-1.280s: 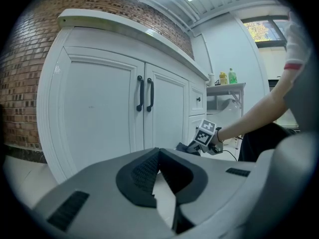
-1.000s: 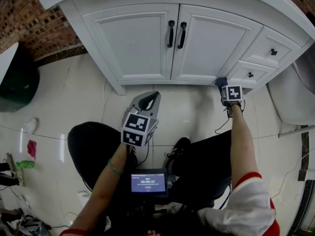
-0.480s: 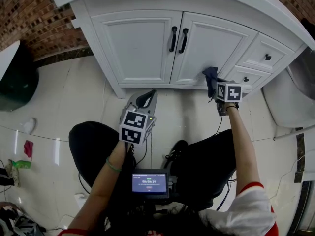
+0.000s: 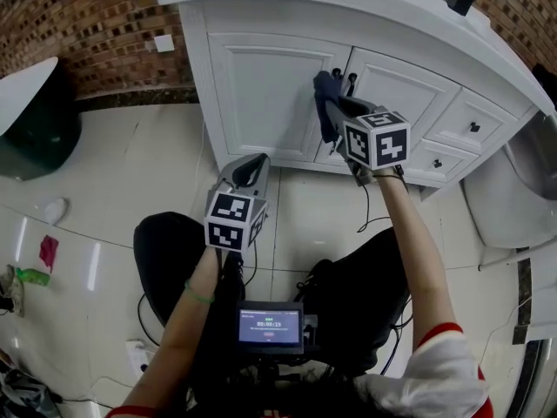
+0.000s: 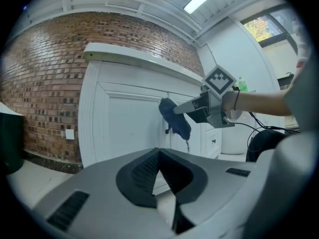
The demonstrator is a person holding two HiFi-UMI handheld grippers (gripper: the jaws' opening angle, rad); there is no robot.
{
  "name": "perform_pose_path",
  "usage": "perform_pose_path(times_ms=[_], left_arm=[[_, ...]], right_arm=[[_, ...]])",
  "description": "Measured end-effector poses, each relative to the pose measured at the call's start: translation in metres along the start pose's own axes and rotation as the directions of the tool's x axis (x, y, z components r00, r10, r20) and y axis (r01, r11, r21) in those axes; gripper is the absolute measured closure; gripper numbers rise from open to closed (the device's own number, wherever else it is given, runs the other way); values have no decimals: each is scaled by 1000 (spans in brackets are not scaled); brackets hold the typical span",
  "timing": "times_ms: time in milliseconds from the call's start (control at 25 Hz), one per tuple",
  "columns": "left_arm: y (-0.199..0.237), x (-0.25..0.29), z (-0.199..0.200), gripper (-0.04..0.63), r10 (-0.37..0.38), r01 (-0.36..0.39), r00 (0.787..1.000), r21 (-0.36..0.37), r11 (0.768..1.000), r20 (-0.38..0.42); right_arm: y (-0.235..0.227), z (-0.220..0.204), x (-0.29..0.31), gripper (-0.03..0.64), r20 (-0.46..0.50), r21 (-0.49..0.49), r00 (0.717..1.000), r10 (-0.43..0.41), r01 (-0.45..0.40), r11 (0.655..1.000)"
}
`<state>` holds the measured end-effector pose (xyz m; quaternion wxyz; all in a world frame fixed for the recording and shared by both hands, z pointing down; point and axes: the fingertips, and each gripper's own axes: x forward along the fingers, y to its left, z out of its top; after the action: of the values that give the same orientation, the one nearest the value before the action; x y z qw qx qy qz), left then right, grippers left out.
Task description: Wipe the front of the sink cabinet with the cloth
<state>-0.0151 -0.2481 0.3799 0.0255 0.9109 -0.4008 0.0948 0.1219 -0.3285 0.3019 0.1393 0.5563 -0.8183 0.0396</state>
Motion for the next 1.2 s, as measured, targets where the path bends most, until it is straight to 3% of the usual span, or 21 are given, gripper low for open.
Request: perform_pose_path(times_ms=[280, 560, 760, 1200], left_arm=[[28, -32, 5, 575, 46, -45, 999, -49, 998, 27], [45, -52, 2, 575, 65, -63, 998, -50, 997, 24], [49, -57, -1, 575, 68, -67, 998, -42, 997, 13], [27, -39, -6, 575, 35, -35, 999, -28, 999, -6]], right_arm=[[110, 101, 55, 556, 102, -97, 986, 129, -119, 988], [159, 113, 111, 557, 88, -66, 985, 148, -142, 988], [130, 97, 108, 556, 60, -46, 994, 87, -85, 995], [2, 64, 35, 555, 35, -34, 994, -102, 103, 994]])
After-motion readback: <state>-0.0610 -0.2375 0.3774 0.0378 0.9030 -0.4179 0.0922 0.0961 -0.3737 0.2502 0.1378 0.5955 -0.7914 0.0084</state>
